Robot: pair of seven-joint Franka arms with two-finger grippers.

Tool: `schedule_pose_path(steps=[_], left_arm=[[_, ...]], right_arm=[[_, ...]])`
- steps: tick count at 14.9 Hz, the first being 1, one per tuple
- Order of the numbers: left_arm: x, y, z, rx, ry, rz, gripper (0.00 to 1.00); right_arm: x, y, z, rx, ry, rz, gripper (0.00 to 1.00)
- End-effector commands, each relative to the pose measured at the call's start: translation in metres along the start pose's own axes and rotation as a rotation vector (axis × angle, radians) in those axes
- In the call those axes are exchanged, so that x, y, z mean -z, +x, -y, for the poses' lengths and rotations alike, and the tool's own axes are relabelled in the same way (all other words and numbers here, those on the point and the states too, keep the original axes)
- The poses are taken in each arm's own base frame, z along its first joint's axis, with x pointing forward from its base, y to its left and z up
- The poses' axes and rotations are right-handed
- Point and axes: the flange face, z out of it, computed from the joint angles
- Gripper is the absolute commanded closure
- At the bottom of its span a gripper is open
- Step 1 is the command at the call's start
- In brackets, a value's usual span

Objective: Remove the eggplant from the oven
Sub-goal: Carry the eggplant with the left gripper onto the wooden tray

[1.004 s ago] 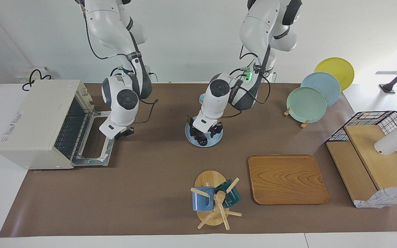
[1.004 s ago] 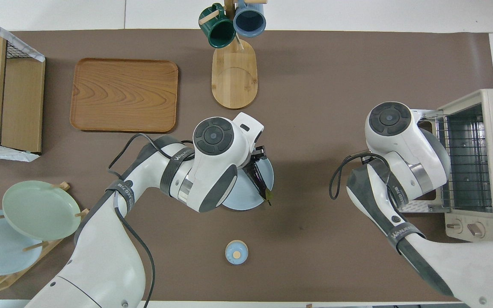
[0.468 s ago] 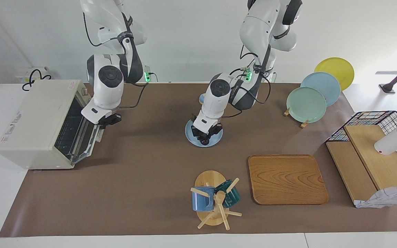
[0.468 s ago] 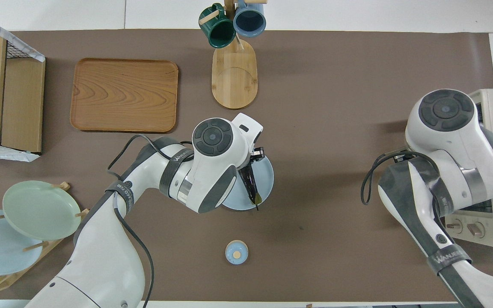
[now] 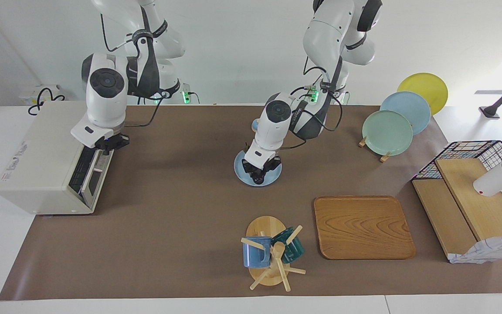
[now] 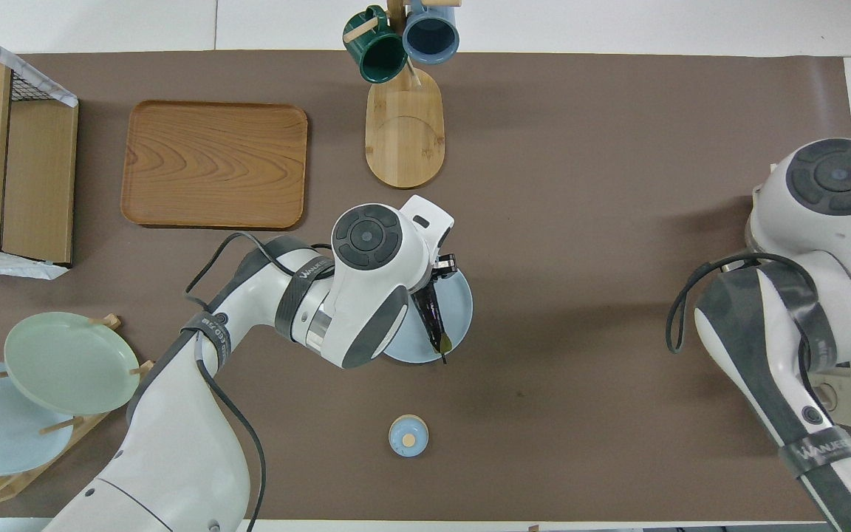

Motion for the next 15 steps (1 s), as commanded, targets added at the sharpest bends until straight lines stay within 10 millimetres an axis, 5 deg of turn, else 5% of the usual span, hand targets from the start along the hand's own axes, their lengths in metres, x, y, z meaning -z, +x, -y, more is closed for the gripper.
schedule_pose_path(steps=[1,3,9,13,15], left_arm=[[0.012,-0.005,0.007,0.018,0.009,0.013,1.00],[0.036,0.003,0.011,0.021,0.002,0.004,1.00],[0.112,0.088,0.077,-0.023,-0.013,-0.024,1.00],[0.130,0.147,0.154,-0.118,-0.016,-0.055,1.00],[0.121,0.171,0.178,-0.140,-0.011,-0.055,1.00]], right_arm=[[-0.025,-0.003,-0.016,0.019,-0.011,0.043,1.00],[-0.012,-0.012,-0.018,0.009,-0.014,0.043,1.00],[0.041,-0.038,-0.023,-0.024,0.107,-0.005,1.00],[0.089,-0.034,-0.025,-0.063,0.244,-0.064,0.82],[0.091,-0.029,-0.022,-0.084,0.341,-0.094,0.65]])
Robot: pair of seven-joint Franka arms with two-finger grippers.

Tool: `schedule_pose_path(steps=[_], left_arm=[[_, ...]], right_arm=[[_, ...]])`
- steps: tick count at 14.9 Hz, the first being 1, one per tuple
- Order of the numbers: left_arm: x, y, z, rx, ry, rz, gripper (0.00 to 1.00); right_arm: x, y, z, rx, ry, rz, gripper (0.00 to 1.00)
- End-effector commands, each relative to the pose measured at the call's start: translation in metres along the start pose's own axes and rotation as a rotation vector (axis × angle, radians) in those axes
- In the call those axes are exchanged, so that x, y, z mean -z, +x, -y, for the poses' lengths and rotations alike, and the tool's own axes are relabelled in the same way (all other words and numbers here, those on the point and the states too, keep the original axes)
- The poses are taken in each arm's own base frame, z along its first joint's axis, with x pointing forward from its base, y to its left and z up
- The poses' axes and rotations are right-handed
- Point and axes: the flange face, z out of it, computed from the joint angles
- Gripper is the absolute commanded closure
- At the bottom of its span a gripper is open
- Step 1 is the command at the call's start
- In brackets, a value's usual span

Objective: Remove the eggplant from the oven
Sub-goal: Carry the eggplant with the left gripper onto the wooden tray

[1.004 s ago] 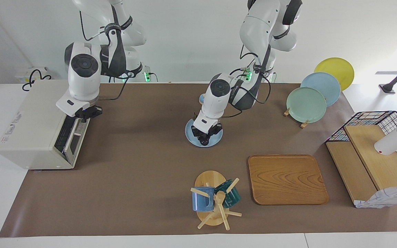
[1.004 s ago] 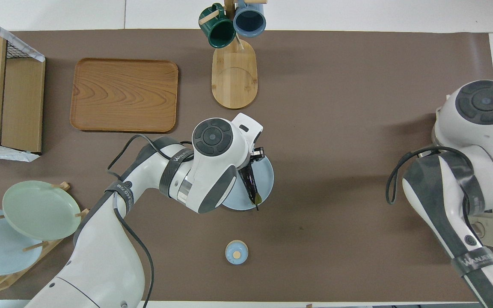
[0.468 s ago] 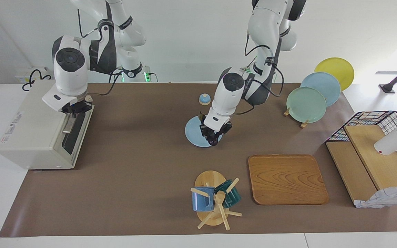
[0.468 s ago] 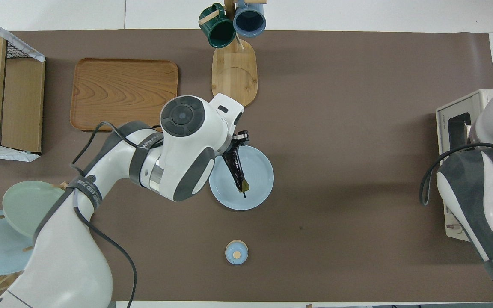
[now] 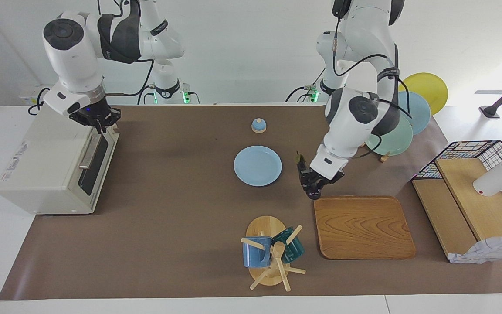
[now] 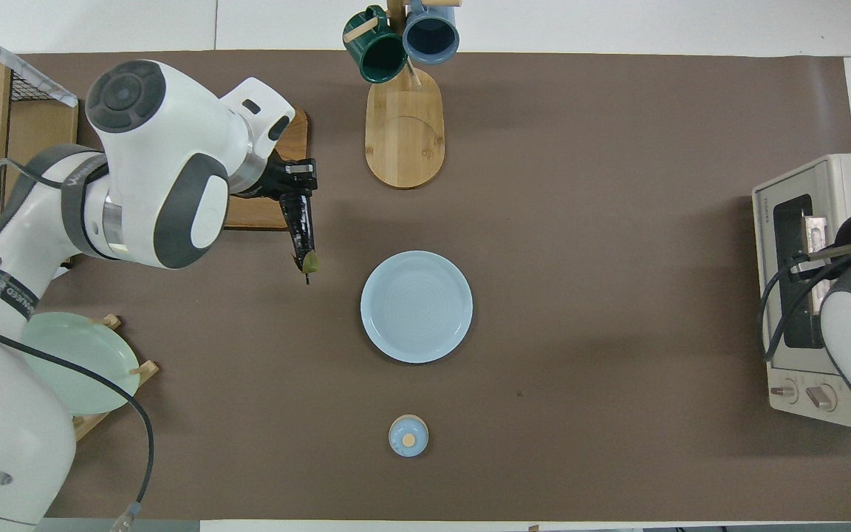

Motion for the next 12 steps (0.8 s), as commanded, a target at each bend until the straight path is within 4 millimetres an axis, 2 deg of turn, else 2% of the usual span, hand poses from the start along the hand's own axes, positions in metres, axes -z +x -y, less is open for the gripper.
schedule_pose_path(steps=[1,2,4,7,8,9,12], left_arm=[[-0.012,0.033,0.025,-0.043,-0.001,0.007,1.00],[-0.024,0.046,0.038,-0.039,0.000,0.007,1.00],[-0.029,0.066,0.055,-0.036,-0.003,-0.009,1.00],[-0.052,0.079,0.080,-0.111,0.017,-0.028,1.00],[-0.051,0.085,0.101,-0.103,0.030,-0.053,1.00],[-0.053,0.086,0.106,-0.127,0.045,-0.065,1.00],[-0.067,0.083,0.107,-0.136,0.047,-0.080,1.00]], right_arm=[[0.003,0.009,0.002,-0.005,0.119,-0.016,0.51],[0.006,0.011,0.008,-0.004,0.137,-0.018,0.03],[0.014,0.015,0.009,-0.019,0.137,-0.026,0.00],[0.017,0.020,0.008,-0.027,0.144,-0.022,0.00],[0.022,0.022,0.020,-0.005,0.141,-0.024,0.00],[0.023,0.023,0.034,-0.003,0.139,-0.003,0.00],[0.028,0.043,0.019,-0.068,0.142,0.042,0.00]])
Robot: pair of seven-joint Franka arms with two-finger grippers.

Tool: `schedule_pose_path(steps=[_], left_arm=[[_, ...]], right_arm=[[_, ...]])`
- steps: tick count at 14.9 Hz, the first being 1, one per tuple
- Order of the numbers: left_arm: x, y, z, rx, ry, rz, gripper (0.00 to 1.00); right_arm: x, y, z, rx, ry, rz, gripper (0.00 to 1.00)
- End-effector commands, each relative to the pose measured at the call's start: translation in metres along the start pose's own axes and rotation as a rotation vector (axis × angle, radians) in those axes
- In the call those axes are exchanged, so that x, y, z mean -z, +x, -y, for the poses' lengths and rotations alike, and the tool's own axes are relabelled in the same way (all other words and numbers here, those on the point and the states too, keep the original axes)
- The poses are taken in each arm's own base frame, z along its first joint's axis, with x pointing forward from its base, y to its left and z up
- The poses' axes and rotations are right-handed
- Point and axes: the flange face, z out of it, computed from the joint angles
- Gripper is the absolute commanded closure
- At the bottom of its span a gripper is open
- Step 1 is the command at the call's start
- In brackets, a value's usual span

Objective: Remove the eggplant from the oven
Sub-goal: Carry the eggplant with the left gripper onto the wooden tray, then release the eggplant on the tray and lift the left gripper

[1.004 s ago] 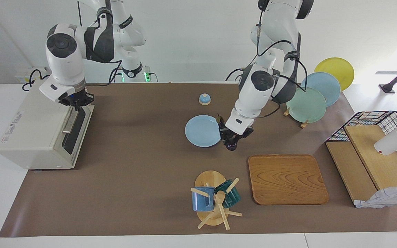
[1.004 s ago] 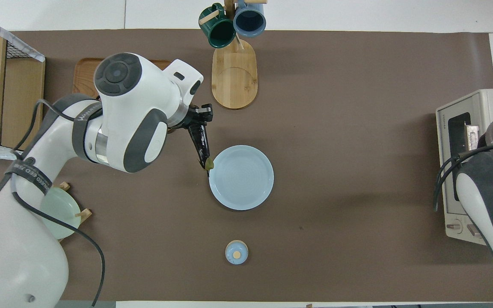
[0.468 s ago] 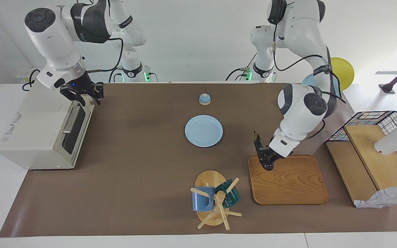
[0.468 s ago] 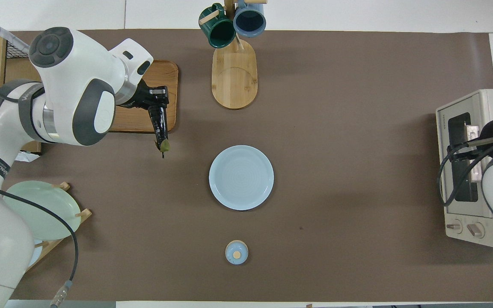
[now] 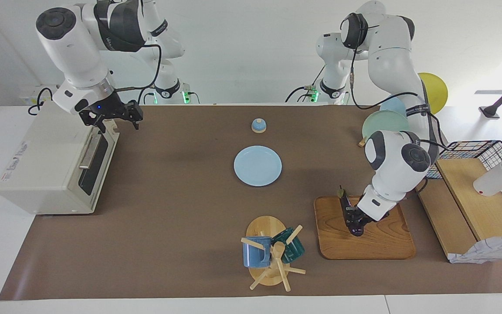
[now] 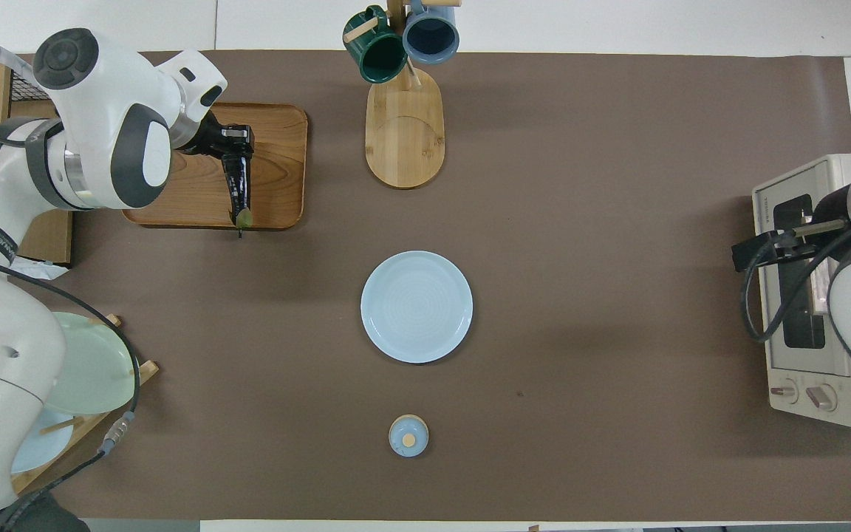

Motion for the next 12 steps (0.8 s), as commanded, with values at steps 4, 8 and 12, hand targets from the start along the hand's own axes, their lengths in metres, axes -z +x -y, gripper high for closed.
schedule_pose_path(steps=[4,8,12], left_arm=[[-0.010,-0.003,-0.003,-0.069,0.013,-0.017,1.00],[-0.002,-0.002,0.003,-0.064,0.013,-0.015,0.00],[0.033,-0.001,0.003,-0.041,-0.001,-0.019,0.00]], right_arm=[[0.007,0.011,-0.010,-0.040,0.016,0.050,0.00],[0.001,0.004,-0.012,-0.044,0.016,0.064,0.00],[0.002,-0.005,-0.014,-0.052,0.019,0.064,0.00]])
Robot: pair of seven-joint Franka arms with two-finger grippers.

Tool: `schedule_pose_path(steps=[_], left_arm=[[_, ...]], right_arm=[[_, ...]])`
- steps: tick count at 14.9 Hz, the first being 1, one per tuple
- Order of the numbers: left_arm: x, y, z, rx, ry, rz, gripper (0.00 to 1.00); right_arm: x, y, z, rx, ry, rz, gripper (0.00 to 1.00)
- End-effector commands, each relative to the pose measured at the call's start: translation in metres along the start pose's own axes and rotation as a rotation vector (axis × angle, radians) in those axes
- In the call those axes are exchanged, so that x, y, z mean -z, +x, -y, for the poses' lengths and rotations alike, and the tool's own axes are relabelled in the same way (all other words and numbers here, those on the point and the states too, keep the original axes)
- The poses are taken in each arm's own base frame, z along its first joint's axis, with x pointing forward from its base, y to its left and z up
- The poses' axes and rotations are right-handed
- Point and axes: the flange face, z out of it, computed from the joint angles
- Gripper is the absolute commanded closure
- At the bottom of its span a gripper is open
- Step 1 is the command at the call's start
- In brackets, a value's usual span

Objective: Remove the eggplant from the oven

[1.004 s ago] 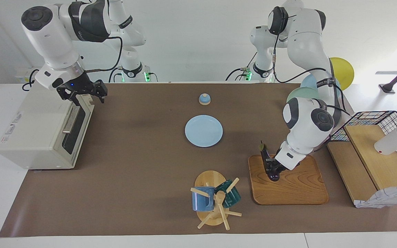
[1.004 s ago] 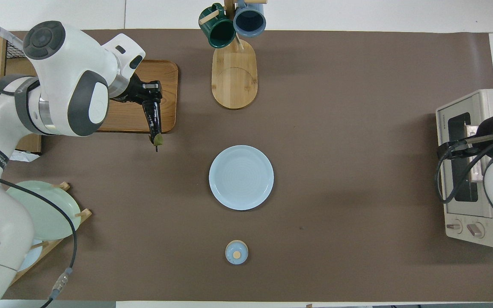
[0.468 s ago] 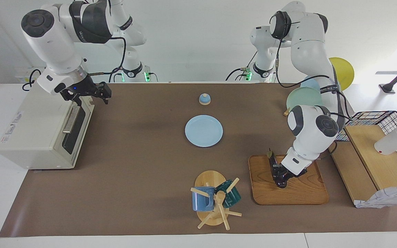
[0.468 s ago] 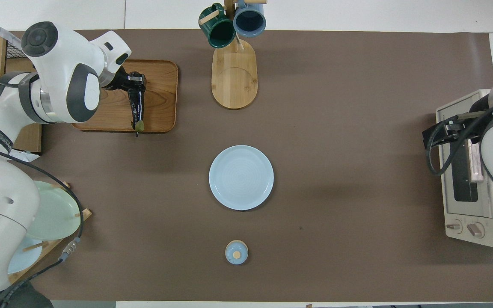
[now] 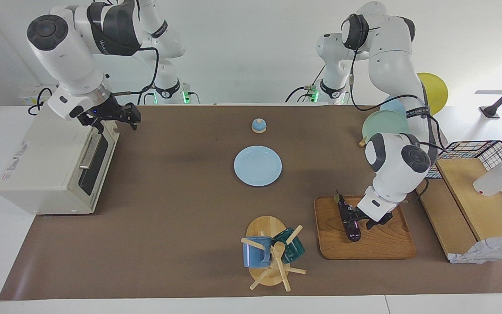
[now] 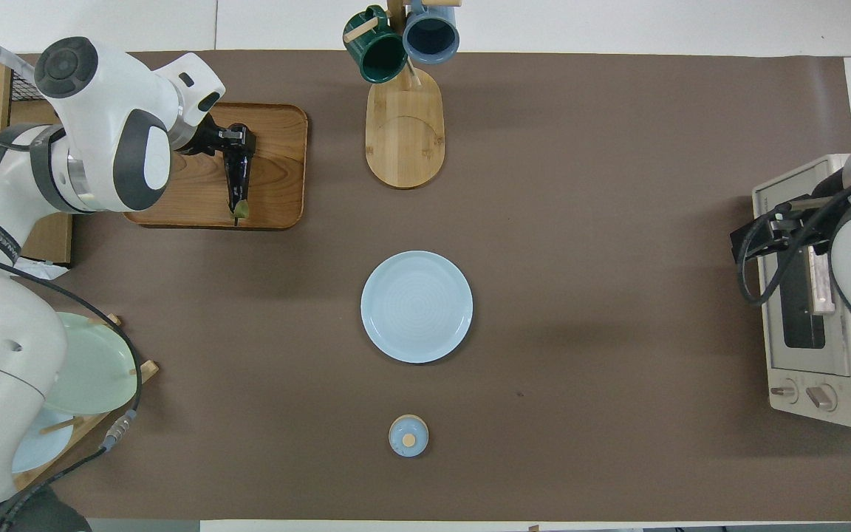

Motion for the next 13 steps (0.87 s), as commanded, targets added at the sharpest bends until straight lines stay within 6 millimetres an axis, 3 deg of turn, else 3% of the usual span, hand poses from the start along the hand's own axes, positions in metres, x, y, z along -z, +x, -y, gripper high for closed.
schedule_pose_path(steps=[1,3,7,10,13], left_arm=[[0.045,-0.004,0.001,0.000,0.000,0.007,0.00],[0.084,-0.010,0.011,0.030,0.002,0.014,0.00],[0.147,-0.028,0.003,0.135,0.009,0.039,0.00],[0.191,-0.048,0.003,0.138,0.020,0.079,0.00],[0.238,-0.073,-0.001,0.136,0.023,0.113,0.00]], right_arm=[[0.001,-0.011,-0.003,-0.019,0.011,-0.007,0.00],[0.002,-0.011,-0.002,-0.016,0.012,-0.011,0.00],[0.007,-0.012,0.000,-0.014,0.023,-0.024,0.00],[0.012,-0.011,-0.022,-0.050,0.029,-0.038,0.00],[0.012,-0.011,-0.022,-0.053,0.029,-0.037,0.00]])
